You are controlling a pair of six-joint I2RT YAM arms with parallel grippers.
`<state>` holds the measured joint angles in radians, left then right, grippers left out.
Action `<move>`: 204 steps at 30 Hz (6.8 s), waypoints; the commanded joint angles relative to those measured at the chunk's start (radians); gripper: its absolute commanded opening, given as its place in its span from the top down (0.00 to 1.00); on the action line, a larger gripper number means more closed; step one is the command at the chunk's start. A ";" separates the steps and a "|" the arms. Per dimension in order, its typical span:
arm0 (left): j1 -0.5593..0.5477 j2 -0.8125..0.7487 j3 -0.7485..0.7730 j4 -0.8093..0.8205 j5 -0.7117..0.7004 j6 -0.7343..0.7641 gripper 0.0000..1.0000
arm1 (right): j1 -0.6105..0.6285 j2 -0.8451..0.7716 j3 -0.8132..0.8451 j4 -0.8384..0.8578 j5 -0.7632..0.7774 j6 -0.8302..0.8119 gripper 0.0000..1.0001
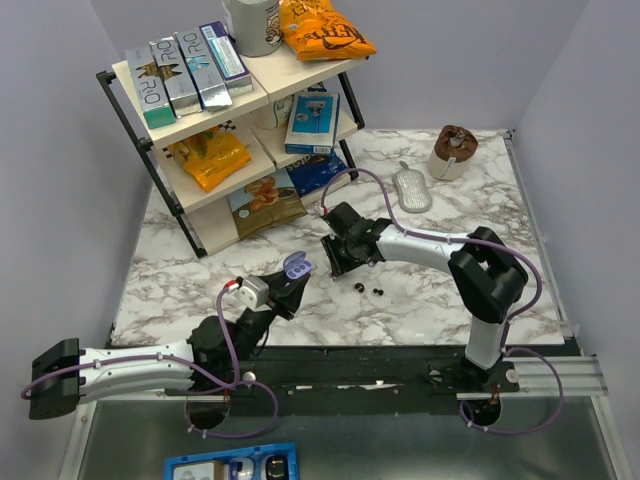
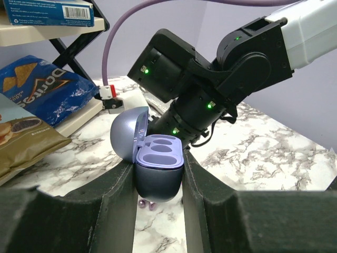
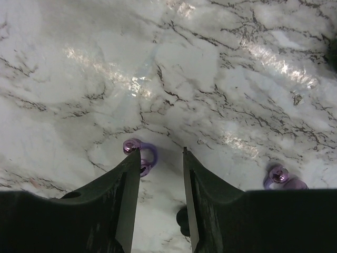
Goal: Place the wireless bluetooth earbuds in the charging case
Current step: Pick up the earbud from the center of the board, then place the earbud in the charging case.
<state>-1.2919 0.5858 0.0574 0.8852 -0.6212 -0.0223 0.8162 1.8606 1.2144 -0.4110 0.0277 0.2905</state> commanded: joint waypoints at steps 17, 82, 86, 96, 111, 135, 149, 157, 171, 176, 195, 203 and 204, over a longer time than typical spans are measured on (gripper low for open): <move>-0.006 -0.003 -0.094 0.029 -0.017 0.001 1.00 | 0.006 0.034 -0.084 0.034 -0.114 0.016 0.85; 0.491 0.454 0.358 0.113 1.228 -0.449 1.00 | 0.649 -1.046 -0.386 0.456 0.749 -1.076 0.99; 0.531 0.471 0.380 0.126 1.366 -0.505 1.00 | 0.670 -1.083 -0.404 0.431 0.707 -1.106 1.00; 0.572 0.532 0.433 0.110 1.555 -0.559 1.00 | 0.709 -1.118 -0.415 0.341 0.627 -1.114 0.99; 0.611 0.542 0.532 0.012 1.600 -0.619 1.00 | 0.721 -1.123 -0.434 0.304 0.597 -1.140 0.99; 0.612 0.537 0.547 -0.014 1.594 -0.625 1.00 | 0.730 -1.107 -0.493 0.403 0.629 -1.209 0.99; 0.611 0.540 0.533 0.029 1.585 -0.651 1.00 | 0.730 -1.097 -0.513 0.449 0.640 -1.234 0.99; 0.611 0.531 0.532 0.031 1.575 -0.648 1.00 | 0.730 -1.092 -0.518 0.440 0.638 -1.228 0.99; 0.611 0.526 0.539 0.006 1.566 -0.622 1.00 | 0.730 -1.111 -0.503 0.322 0.571 -1.179 0.99; 0.612 0.533 0.544 0.006 1.562 -0.617 1.00 | 0.736 -1.109 -0.500 0.317 0.566 -1.171 0.99; 0.611 0.539 0.535 0.029 1.555 -0.620 1.00 | 0.753 -1.071 -0.474 0.339 0.560 -1.156 0.99; 0.611 0.540 0.530 0.034 1.552 -0.620 1.00 | 0.755 -1.063 -0.460 0.353 0.578 -1.151 0.78; 0.611 0.539 0.529 0.034 1.552 -0.620 1.00 | 0.755 -1.063 -0.458 0.359 0.586 -1.148 0.76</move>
<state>-0.6872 1.1370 0.5816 0.8577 0.9539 -0.6571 1.5616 0.7933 0.7322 -0.0288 0.6201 -0.8757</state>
